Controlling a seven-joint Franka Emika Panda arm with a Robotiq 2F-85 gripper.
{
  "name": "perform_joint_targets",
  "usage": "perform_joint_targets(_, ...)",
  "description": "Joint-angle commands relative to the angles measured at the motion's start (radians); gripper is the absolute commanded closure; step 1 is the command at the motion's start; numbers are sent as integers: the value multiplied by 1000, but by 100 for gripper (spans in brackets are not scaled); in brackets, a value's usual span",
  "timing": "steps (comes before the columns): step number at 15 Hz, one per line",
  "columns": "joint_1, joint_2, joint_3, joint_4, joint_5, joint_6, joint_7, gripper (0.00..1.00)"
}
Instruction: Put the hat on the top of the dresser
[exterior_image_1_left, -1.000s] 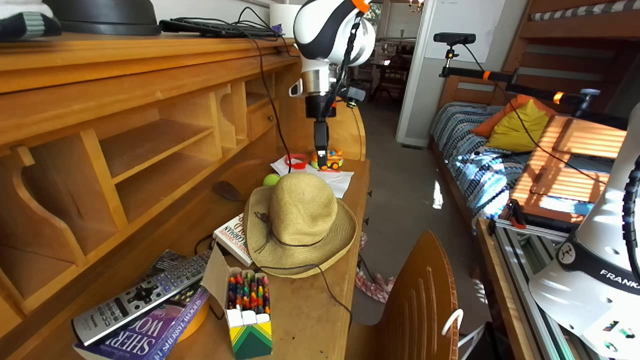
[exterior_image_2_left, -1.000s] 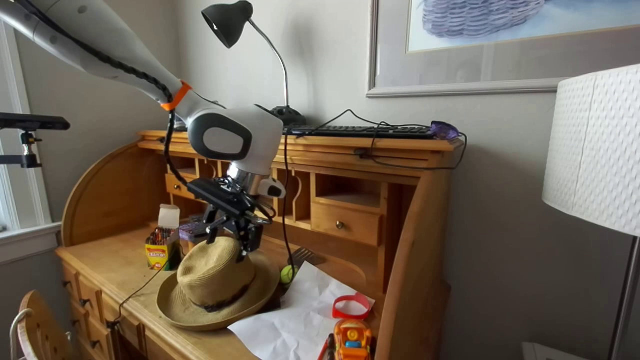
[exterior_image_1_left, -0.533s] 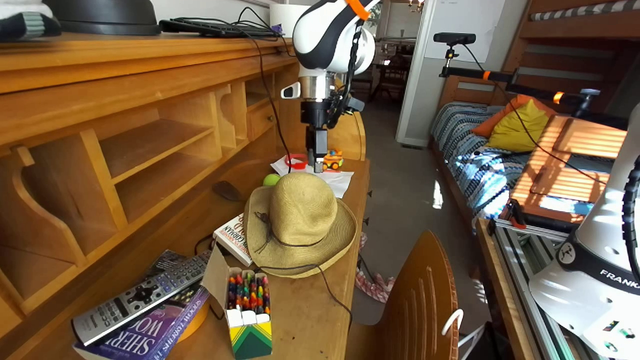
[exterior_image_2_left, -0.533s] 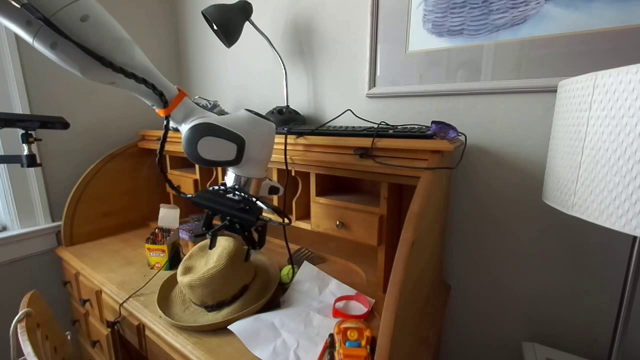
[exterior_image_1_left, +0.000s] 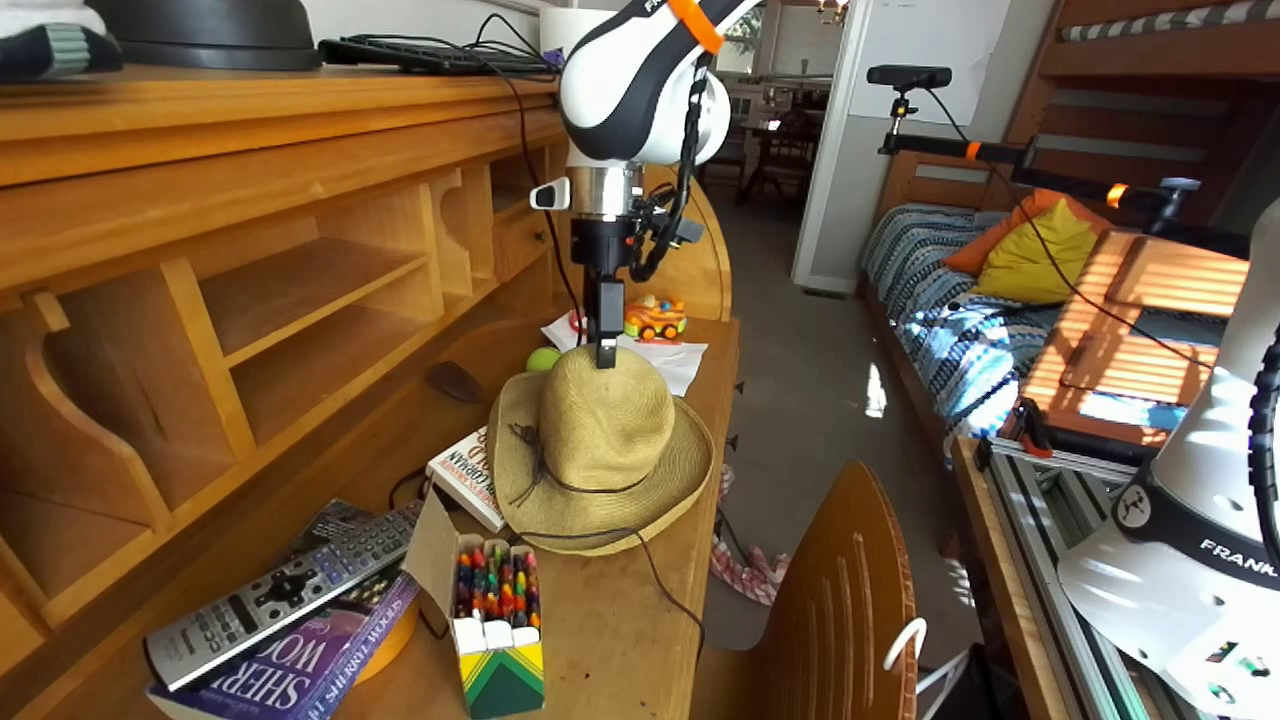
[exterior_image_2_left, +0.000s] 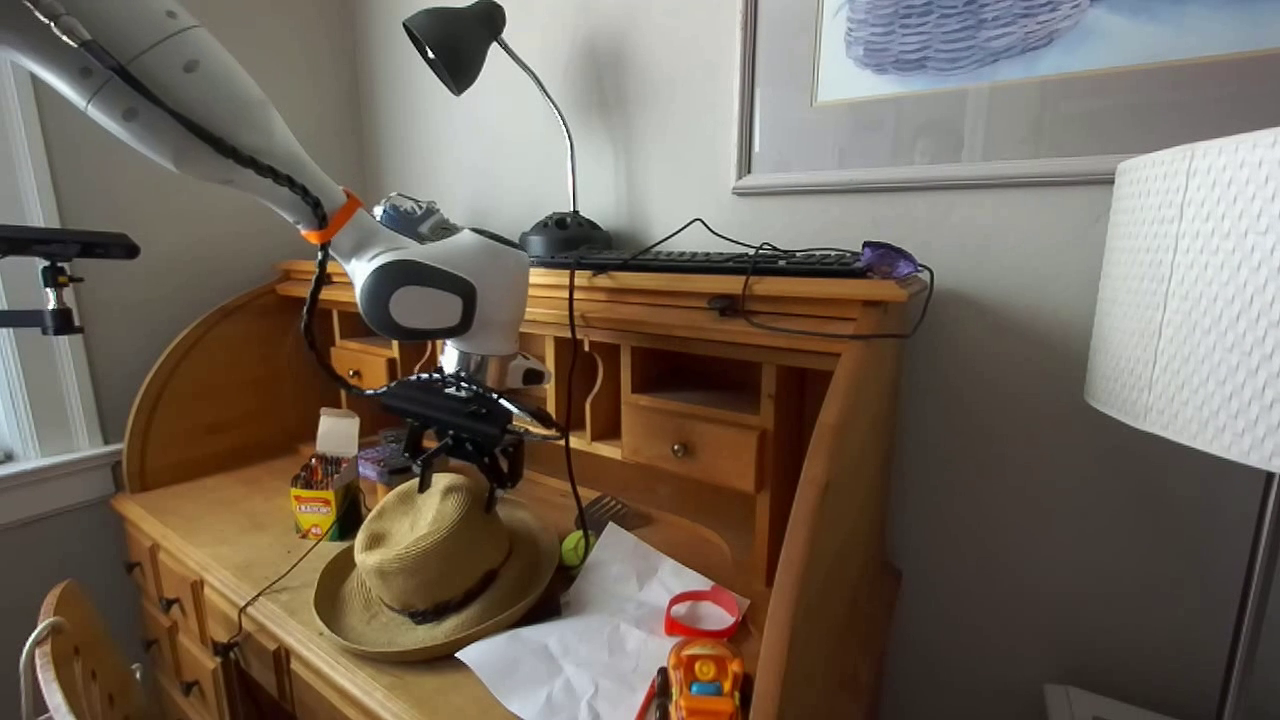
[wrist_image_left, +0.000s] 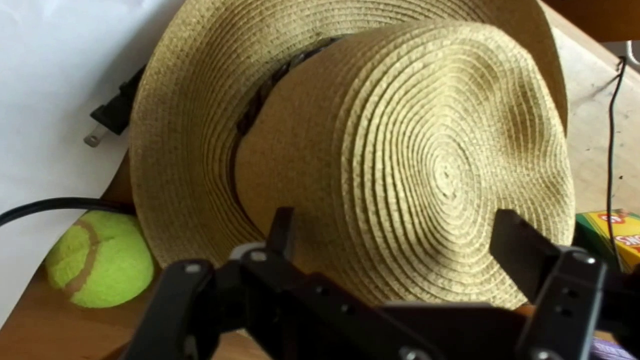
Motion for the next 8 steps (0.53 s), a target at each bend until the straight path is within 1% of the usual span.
perform_joint_targets(1,16,43,-6,15,-46,34,77,0)
perform_joint_targets(2,16,51,-5,18,-54,35,90,22)
perform_joint_targets(4,16,61,-5,22,-66,32,120,32)
perform_joint_targets(5,15,64,-4,24,-68,29,131,43)
perform_joint_targets(8,13,67,-4,27,-77,23,163,65)
